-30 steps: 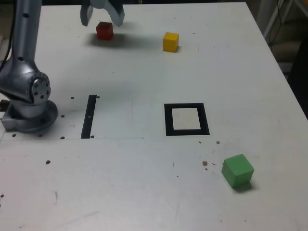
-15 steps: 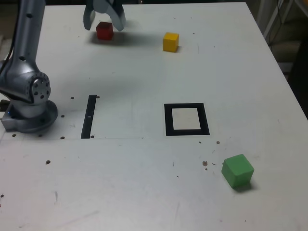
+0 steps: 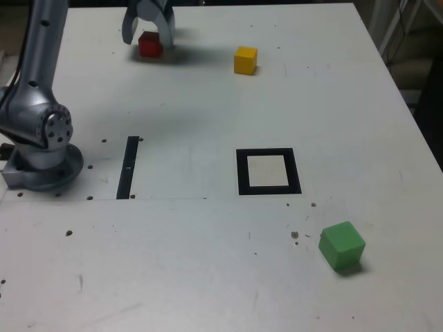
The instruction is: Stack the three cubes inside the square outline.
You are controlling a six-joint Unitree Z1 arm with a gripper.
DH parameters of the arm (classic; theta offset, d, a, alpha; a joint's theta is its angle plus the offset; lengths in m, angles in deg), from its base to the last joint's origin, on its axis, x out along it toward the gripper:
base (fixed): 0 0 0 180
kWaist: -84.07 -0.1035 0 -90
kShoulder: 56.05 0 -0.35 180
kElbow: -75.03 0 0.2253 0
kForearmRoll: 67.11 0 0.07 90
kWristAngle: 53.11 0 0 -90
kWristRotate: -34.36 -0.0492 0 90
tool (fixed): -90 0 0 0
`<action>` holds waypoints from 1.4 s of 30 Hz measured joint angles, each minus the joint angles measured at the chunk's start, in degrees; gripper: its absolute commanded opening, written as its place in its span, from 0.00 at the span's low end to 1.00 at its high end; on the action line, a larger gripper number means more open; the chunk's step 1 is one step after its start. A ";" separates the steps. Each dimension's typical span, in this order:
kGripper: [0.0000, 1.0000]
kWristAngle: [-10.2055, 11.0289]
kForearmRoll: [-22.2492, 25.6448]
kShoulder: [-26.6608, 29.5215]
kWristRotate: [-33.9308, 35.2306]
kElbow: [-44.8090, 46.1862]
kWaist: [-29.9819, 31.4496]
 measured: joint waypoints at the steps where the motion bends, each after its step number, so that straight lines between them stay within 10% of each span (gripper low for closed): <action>1: 0.38 0.00 -0.04 0.00 0.00 0.03 0.05; 42: 0.36 -2.84 2.13 4.51 1.11 0.49 4.16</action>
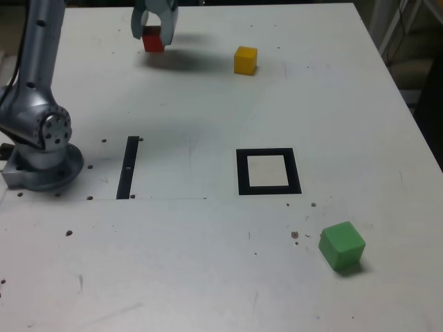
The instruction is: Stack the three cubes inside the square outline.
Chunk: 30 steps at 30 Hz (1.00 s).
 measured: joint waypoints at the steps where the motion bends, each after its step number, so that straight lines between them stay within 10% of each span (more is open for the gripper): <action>1: 0.36 -0.32 0.26 0.28 0.19 0.20 0.26; 30: 0.36 -6.44 4.37 17.65 23.34 17.10 24.81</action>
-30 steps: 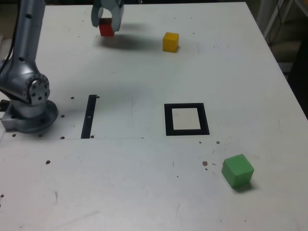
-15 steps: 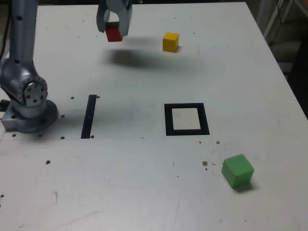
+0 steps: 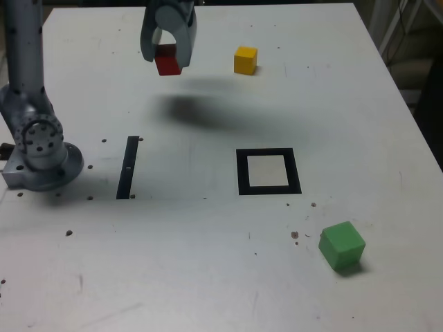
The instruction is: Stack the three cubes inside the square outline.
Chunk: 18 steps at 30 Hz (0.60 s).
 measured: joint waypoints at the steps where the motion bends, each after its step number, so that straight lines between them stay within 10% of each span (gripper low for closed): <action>1: 0.36 -0.01 0.43 0.18 1.00 0.01 1.10; 18: 0.36 -4.56 6.20 -0.47 15.45 -3.56 18.23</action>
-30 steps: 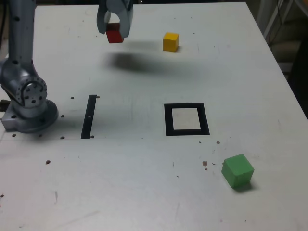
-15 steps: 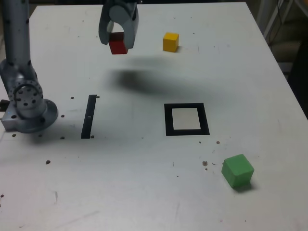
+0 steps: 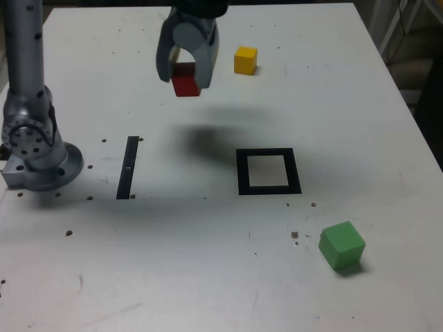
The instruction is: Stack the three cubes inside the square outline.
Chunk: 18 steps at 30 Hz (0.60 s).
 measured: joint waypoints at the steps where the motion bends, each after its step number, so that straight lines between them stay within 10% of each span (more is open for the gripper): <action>1: 0.36 -0.48 0.30 -0.48 0.99 -0.60 0.98; 18: 0.36 -4.88 1.47 -8.27 14.94 -9.14 13.98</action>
